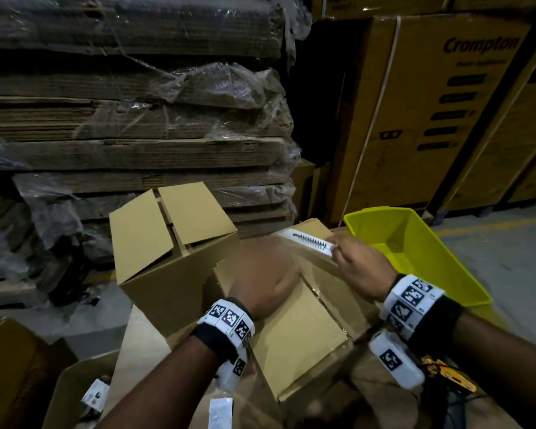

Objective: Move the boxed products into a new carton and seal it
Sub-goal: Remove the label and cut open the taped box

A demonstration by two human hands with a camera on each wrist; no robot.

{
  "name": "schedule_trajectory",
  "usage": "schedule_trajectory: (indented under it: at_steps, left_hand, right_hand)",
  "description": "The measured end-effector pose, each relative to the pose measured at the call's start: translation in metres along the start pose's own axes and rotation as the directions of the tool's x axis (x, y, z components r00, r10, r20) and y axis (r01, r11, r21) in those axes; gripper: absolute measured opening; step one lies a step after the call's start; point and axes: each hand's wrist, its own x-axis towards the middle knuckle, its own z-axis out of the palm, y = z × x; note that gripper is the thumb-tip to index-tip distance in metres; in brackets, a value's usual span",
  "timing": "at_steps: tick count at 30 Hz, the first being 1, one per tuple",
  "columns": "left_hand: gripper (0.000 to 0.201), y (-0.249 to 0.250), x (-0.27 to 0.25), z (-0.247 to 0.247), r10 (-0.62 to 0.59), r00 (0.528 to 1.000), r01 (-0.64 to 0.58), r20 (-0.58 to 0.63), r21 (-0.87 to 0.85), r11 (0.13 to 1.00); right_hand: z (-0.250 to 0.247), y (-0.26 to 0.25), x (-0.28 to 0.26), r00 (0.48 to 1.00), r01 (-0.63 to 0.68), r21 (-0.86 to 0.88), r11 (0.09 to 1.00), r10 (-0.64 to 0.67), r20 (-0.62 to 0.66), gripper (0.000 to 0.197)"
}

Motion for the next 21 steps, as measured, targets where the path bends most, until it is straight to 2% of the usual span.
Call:
schedule_trajectory:
  at_steps: [2, 6, 8, 10, 12, 17, 21]
  left_hand:
    - [0.029, 0.001, 0.000, -0.007, -0.006, 0.998, 0.004, -0.069, -0.037, 0.999]
    - [0.023, 0.005, 0.007, -0.026, -0.043, 0.958, -0.003, -0.284, -0.162, 0.987]
    - [0.023, 0.008, 0.005, -0.028, -0.035, 0.947, -0.021, -0.320, -0.168, 0.986]
    - [0.022, 0.006, 0.000, -0.029, -0.058, 0.933, -0.015, -0.355, -0.198, 0.980]
    - [0.021, 0.001, -0.005, -0.032, -0.079, 0.914, -0.013, -0.398, -0.225, 0.974]
    - [0.026, -0.016, -0.026, -0.049, -0.055, 0.857, -0.083, -0.512, -0.242, 0.967]
    - [0.032, -0.025, -0.044, -0.060, -0.068, 0.842, -0.085, -0.536, -0.256, 0.963]
  right_hand:
    - [0.010, 0.004, -0.017, 0.999, -0.009, -0.071, 0.997, 0.013, 0.047, 0.038]
    - [0.023, 0.006, -0.038, 0.997, -0.021, -0.149, 0.989, 0.032, 0.068, 0.092]
    - [0.026, 0.004, -0.041, 0.998, -0.040, -0.149, 0.988, 0.047, 0.047, 0.103]
    - [0.026, 0.001, -0.043, 0.998, -0.062, -0.172, 0.983, 0.065, 0.012, 0.102]
    - [0.024, 0.000, -0.045, 0.997, -0.072, -0.176, 0.982, 0.067, -0.034, 0.090]
    - [0.008, -0.005, -0.049, 0.996, 0.032, -0.120, 0.992, -0.042, -0.083, 0.070]
    - [-0.002, -0.008, -0.047, 0.988, 0.076, -0.084, 0.994, -0.086, -0.128, 0.059]
